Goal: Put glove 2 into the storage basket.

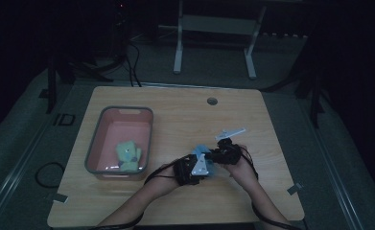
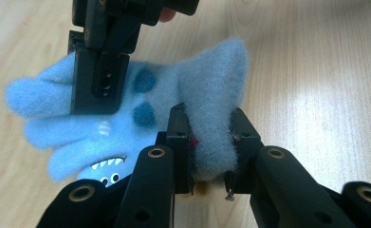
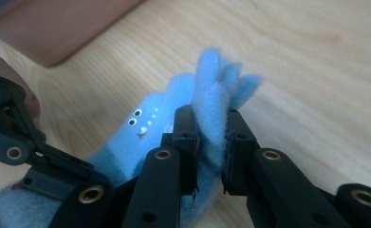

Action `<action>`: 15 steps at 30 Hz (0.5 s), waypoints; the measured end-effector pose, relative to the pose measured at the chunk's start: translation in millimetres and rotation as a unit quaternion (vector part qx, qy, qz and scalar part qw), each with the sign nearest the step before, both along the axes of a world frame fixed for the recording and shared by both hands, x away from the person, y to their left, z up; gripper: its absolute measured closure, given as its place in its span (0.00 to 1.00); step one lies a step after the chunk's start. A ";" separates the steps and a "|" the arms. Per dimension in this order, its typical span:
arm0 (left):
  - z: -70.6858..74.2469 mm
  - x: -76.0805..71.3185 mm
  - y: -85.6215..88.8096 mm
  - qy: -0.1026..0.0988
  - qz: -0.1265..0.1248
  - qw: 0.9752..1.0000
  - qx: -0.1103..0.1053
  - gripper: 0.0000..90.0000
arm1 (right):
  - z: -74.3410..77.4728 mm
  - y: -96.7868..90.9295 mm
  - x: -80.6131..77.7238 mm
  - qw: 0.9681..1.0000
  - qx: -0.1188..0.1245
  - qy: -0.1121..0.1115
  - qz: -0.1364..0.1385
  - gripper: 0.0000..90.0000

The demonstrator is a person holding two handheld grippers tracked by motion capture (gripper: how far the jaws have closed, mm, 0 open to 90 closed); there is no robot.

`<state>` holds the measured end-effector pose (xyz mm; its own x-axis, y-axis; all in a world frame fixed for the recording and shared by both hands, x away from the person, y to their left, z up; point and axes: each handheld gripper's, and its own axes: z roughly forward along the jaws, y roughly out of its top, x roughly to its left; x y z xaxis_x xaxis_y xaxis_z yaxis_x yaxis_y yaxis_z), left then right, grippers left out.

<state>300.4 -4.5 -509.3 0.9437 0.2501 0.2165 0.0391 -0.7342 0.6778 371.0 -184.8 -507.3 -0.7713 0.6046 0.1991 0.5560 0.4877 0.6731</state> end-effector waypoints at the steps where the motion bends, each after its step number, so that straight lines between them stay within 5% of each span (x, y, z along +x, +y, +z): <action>1: 0.0 0.0 0.0 0.000 0.000 1.000 0.000 0.85 | 0.0 0.0 0.0 1.000 0.000 0.000 0.000 0.88; 15: 29.2 -4.9 23.7 -0.013 0.023 1.000 0.014 0.85 | 26.3 25.6 2.0 1.000 0.013 -0.013 0.015 0.88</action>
<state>295.5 19.2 -480.1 0.9252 0.2870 0.2484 0.0560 -0.7504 0.6586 373.0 -159.1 -480.9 -0.7945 0.5751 0.1949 0.5236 0.4862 0.6996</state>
